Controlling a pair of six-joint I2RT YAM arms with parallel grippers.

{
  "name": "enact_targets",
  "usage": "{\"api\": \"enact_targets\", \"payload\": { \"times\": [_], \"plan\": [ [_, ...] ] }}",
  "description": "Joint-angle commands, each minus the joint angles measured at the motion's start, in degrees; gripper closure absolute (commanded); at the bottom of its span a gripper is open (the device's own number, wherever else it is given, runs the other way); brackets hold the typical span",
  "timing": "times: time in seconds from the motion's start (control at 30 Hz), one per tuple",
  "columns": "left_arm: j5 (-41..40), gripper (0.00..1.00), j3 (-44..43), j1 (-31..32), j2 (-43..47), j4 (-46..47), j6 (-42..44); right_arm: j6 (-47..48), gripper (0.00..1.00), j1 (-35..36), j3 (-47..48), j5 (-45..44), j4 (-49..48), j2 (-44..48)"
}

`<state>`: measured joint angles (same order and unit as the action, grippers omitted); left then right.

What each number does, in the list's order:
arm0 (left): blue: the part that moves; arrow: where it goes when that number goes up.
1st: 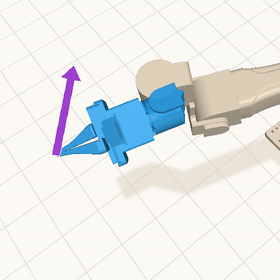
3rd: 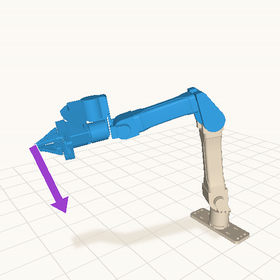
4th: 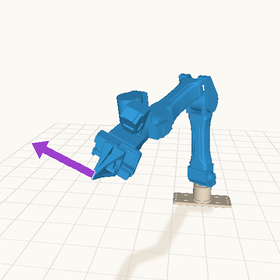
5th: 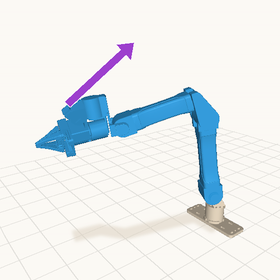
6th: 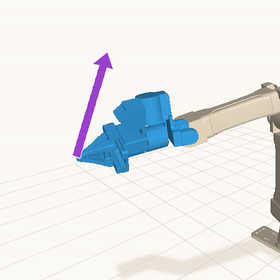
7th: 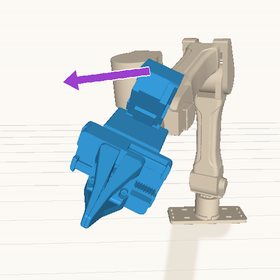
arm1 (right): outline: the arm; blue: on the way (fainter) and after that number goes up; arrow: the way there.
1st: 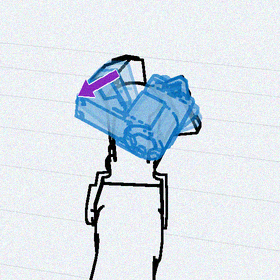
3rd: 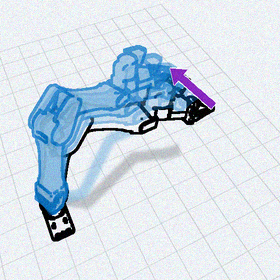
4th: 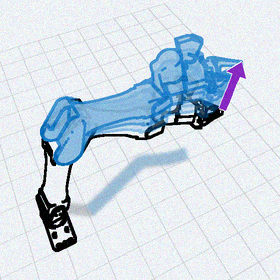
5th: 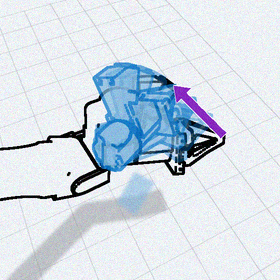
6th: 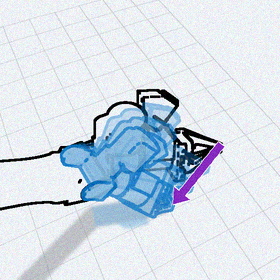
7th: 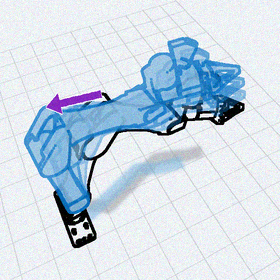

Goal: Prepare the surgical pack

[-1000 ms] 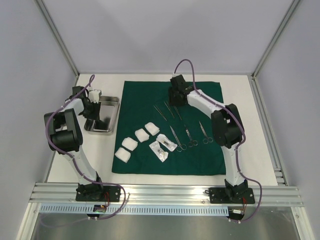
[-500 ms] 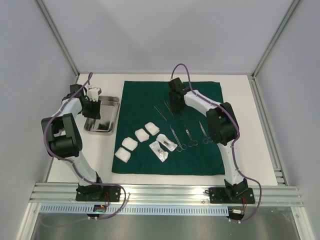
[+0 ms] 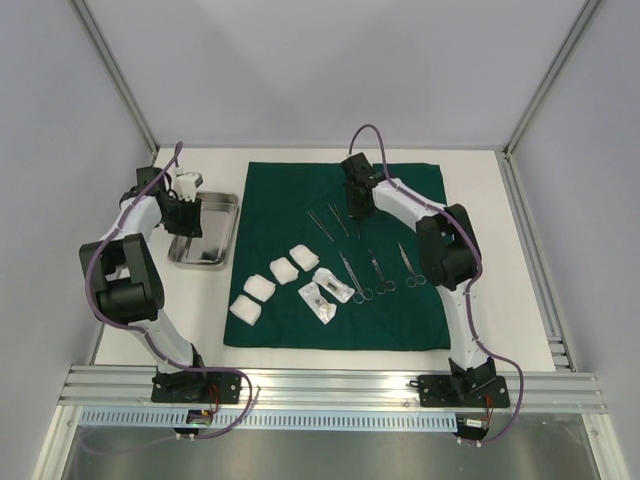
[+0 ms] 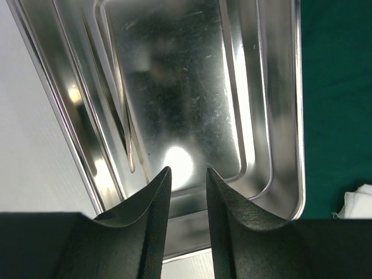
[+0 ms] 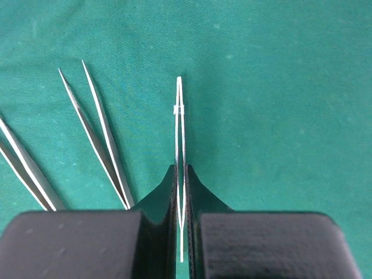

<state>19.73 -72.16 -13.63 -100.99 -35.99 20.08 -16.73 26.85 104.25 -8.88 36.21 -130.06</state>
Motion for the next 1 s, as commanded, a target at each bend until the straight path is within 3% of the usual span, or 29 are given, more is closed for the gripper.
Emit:
{"api": "enact_targets", "payload": {
  "times": [0.0, 0.17, 0.3, 0.43, 0.57, 0.67, 0.8, 0.97],
  "plan": [
    [2.77, 0.60, -1.49, -0.17, 3.52, -2.33, 1.02, -1.54, 1.00, 0.04, 0.26, -2.27, -1.49, 5.86],
    [5.49, 0.60, -1.58, -0.17, 6.15, -5.49, 1.98, -11.72, 1.00, 0.13, -7.02, -1.32, -8.32, 16.05],
    [7.87, 0.60, -0.70, -0.17, 8.35, -6.99, 3.13, -24.64, 0.99, 4.08, -14.77, 0.71, -23.53, 21.77],
    [2.53, 0.60, 1.23, -0.35, 9.06, -4.97, 2.16, -30.72, 1.00, 11.72, -7.07, -1.13, -26.19, 15.57],
    [-1.18, 0.61, 3.60, -2.45, 10.37, -2.87, 0.76, -34.32, 0.99, 18.05, 13.98, -1.31, -21.81, 3.17],
    [-0.48, 0.61, 4.66, -3.69, 11.60, -2.42, 1.63, -39.06, 1.00, 21.39, 24.47, -0.78, -20.56, -6.15],
    [4.26, 0.58, 6.41, -3.60, 13.71, -2.16, 2.69, -46.01, 1.00, 24.21, 29.69, -0.34, -21.26, -12.93],
    [10.41, 0.48, 9.05, -2.37, 14.86, 0.30, 4.35, -51.64, 1.00, 25.79, 29.17, -2.19, -22.23, -15.40]
  ]
}}
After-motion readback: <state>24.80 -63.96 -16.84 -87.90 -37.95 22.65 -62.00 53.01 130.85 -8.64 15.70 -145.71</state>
